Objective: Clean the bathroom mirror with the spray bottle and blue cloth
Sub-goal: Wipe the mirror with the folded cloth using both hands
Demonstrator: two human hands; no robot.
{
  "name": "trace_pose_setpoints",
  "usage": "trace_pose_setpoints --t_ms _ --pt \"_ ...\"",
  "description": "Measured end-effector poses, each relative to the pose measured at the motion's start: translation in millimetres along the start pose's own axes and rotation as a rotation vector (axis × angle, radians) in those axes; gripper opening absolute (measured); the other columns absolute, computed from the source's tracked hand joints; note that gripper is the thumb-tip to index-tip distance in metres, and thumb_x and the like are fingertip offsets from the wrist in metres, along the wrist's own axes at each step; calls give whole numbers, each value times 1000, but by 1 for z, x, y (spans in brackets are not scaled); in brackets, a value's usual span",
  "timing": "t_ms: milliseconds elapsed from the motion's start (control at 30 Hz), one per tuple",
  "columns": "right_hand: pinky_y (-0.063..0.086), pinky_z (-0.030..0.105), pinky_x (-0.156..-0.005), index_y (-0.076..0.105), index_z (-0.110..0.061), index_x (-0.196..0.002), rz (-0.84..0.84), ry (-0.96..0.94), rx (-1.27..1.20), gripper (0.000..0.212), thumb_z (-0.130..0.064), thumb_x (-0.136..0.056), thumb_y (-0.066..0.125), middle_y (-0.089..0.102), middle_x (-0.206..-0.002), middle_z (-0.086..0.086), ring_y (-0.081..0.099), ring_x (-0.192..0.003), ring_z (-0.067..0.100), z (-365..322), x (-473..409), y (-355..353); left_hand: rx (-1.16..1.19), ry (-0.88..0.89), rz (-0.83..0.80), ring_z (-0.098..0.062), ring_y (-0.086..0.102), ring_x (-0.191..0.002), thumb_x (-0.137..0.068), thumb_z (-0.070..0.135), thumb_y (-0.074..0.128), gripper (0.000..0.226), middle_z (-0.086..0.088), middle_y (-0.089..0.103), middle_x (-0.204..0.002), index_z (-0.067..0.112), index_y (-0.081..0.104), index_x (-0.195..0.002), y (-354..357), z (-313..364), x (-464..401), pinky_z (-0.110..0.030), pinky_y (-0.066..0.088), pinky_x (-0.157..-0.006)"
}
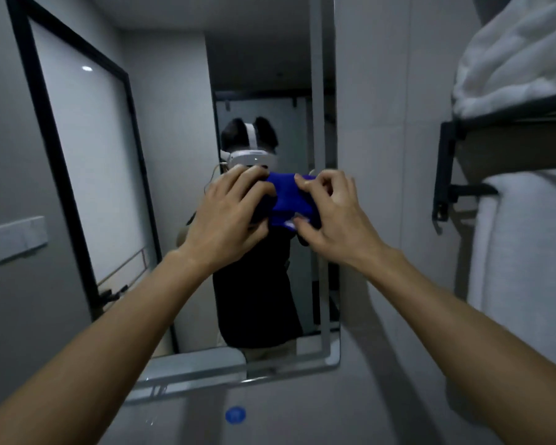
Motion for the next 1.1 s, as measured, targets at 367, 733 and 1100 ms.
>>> trace_pose_setpoints --t_ms 367,733,1100 --pt "58 37 -77 53 -13 -136 -244 108 45 71 -7 -72 81 47 -128 17 45 -117 32 7 152 65 89 -113 -279 -39 54 -126 -66 10 82 58 -19 59 -136 11 65 -121 87 69 141 -47 48 -100" --pt "53 24 -83 58 -18 -133 -326 295 -5 75 -8 -65 87 52 -128 14 55 -114 25 4 243 101 135 -238 -427 -32 51 -114 -47 24 96 61 -13 67 -128 19 68 -101 154 114 207 -44 57 -87" --pt "58 29 -67 70 -20 -115 -223 221 36 81 -2 -40 94 58 -109 7 46 -104 17 13 235 103 3 -108 -164 -29 56 -102 -70 22 75 14 -5 77 -110 24 77 -84 153 111 200 -37 61 -69"
Point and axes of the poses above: each hand's wrist, its own x-axis away from the middle knuckle, its own y-axis out of the palm, z = x × y, the point moved 7 cm from there along -x, towards the middle knuckle
